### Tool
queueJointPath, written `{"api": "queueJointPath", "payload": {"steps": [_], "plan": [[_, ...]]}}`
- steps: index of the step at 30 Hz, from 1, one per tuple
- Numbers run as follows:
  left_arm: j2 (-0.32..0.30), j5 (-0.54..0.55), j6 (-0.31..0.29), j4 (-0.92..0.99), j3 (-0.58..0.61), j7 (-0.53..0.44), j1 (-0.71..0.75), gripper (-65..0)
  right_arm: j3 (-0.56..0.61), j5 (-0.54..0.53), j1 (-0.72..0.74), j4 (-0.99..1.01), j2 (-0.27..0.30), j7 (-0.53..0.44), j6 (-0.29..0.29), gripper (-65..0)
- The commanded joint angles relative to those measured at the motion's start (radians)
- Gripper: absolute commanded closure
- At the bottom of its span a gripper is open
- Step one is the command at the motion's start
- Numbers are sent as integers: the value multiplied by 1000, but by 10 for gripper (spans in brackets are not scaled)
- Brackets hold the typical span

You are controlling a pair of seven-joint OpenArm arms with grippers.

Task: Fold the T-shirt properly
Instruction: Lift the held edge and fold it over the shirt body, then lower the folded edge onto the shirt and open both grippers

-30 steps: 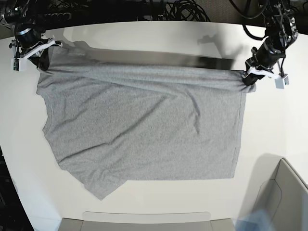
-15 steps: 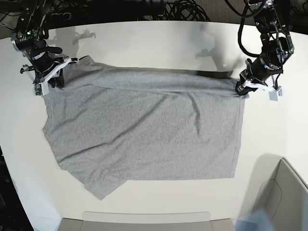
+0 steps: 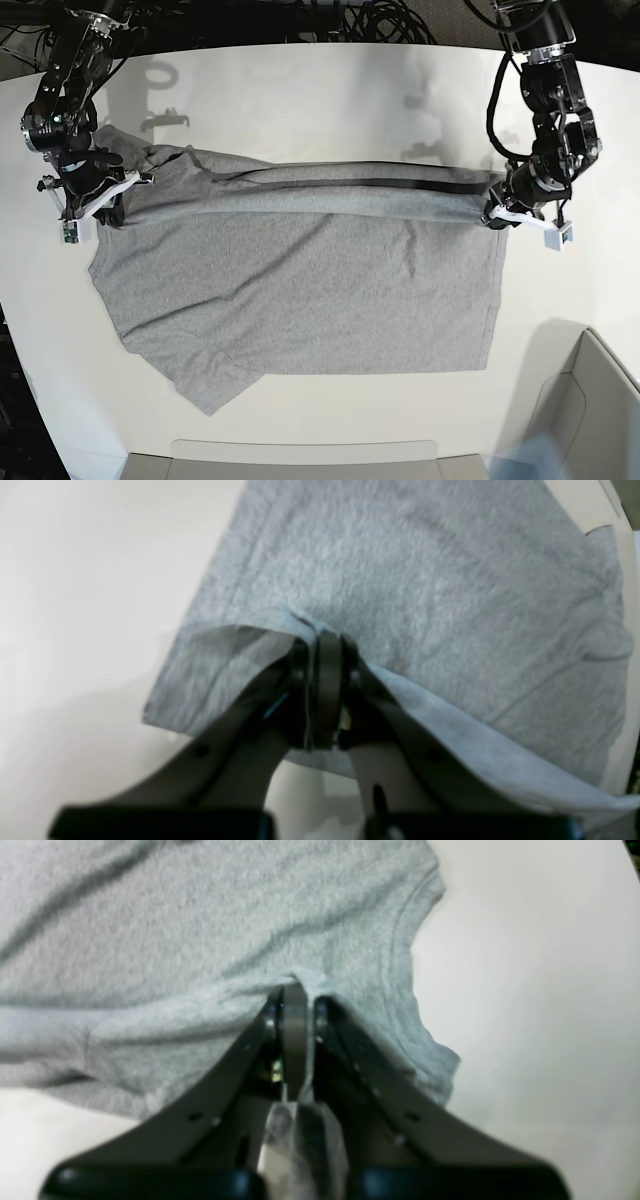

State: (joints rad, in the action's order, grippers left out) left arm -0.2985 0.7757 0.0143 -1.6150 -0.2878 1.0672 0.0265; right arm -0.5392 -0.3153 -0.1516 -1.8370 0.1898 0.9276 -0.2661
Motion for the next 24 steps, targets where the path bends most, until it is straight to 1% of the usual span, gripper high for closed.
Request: {"api": "queueJointPath", "payload": {"steps": [1, 5, 9, 11, 13, 15, 20, 24], "plan": [[-15, 6, -3, -11, -6, -17, -35, 0, -3, -8, 27, -3, 14, -28, -3, 0], [-15, 6, -3, 15, -6, -18, -79, 0, 9, -8, 83, 63, 15, -29, -3, 0], [-15, 6, -6, 112, -6, -18, -139, 0, 84, -6, 128, 138, 66, -35, 0, 0], [-15, 6, -6, 149, -6, -18, -167, 0, 106, -6, 149, 181, 73, -81, 1, 0], [-15, 6, -6, 155, -6, -20, -179, 0, 109, -6, 166, 227, 73, -120, 1, 0], [-15, 6, -6, 155, -6, -20, -187, 0, 109, -6, 189, 268, 73, -137, 1, 0], [-23, 4, -6, 198, -6, -20, -227, 0, 110, -6, 238, 311, 73, -143, 1, 0], [-23, 4, -7, 284, -4, -77, -253, 0, 110, -6, 280, 316, 75, -143, 1, 0]]}}
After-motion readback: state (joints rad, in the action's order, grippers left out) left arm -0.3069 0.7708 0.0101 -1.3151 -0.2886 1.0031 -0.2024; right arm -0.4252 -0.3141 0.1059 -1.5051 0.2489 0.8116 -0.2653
